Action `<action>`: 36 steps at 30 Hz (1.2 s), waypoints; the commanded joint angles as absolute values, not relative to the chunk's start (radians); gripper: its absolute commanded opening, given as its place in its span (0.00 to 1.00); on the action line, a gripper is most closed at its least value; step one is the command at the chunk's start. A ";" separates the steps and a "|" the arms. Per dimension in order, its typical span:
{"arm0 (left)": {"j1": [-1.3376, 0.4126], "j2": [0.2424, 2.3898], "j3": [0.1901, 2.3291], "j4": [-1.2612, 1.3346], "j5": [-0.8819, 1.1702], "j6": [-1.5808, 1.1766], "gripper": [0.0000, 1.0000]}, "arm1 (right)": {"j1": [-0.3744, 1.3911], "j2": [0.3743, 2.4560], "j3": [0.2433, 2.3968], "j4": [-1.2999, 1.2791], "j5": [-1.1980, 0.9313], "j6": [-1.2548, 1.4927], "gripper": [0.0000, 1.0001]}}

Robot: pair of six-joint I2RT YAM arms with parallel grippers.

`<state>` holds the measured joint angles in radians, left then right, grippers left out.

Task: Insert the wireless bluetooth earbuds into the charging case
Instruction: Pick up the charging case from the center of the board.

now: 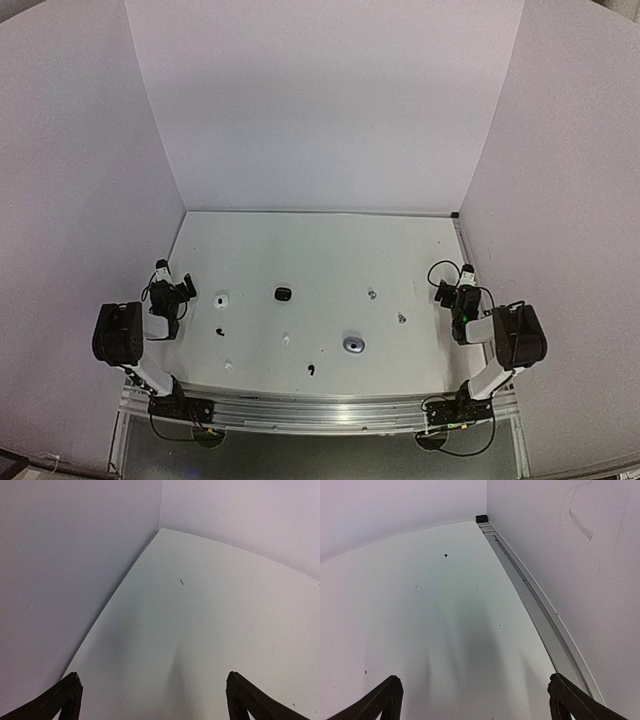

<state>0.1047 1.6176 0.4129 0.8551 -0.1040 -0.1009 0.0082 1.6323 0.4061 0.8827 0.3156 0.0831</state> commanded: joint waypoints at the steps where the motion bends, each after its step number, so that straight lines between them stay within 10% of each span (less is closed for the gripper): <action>1: 0.105 1.626 0.436 0.865 -0.090 -0.089 1.00 | 0.009 1.512 0.453 0.750 0.280 0.072 0.96; 15: 0.105 1.498 0.567 0.516 -0.083 -0.068 1.00 | 0.009 1.344 0.610 0.301 0.120 0.113 0.91; 24: 0.102 1.280 0.749 0.203 0.380 0.022 0.96 | 0.064 1.314 0.791 -0.046 -0.191 0.078 0.88; 36: -0.092 1.155 0.733 0.126 0.594 0.010 0.91 | 0.556 1.340 0.881 -0.283 -0.243 -0.145 0.86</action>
